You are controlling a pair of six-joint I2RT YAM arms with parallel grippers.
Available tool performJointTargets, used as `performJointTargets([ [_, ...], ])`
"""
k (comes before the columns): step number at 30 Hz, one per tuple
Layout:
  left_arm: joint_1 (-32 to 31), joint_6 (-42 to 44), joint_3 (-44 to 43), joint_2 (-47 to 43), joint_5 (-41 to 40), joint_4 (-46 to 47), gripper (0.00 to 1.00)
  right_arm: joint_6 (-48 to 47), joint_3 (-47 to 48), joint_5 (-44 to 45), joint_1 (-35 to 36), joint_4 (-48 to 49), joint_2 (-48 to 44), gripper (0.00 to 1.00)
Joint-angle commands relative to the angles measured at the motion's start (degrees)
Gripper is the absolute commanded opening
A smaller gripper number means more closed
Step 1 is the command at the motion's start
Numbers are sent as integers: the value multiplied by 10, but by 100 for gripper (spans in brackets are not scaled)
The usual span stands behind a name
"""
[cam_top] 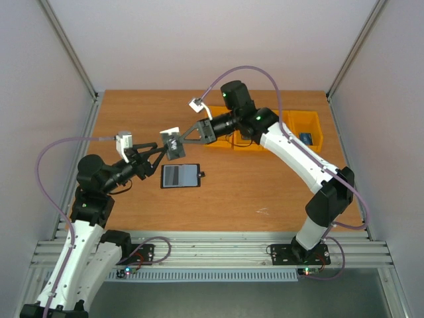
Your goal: Take the credit cards out of the card holder
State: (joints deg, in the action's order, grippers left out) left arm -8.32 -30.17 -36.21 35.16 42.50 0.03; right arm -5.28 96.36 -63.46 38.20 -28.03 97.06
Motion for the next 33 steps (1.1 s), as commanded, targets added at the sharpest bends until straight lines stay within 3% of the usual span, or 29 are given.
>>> performJointTargets([
  [1, 4, 26, 8, -8, -212, -123, 67, -75, 71, 96, -85, -215, 33, 1],
  [6, 15, 35, 62, -23, -306, -185, 79, -101, 176, 310, -207, -453, 102, 1],
  [8, 19, 22, 84, -28, -311, -182, 98, -119, 201, 389, -236, -499, 135, 1],
  [13, 24, 0, 129, -34, -339, -162, 99, -159, 320, 508, -242, -573, 250, 1],
  [17, 27, 1, 156, -51, -368, -172, 99, -161, 455, 552, -243, -631, 358, 1],
  [21, 31, 6, 164, -65, -374, -167, 99, -157, 527, 547, -245, -644, 432, 1],
  [33, 33, 6, 172, -65, -376, -162, 100, -149, 549, 520, -252, -588, 494, 1],
])
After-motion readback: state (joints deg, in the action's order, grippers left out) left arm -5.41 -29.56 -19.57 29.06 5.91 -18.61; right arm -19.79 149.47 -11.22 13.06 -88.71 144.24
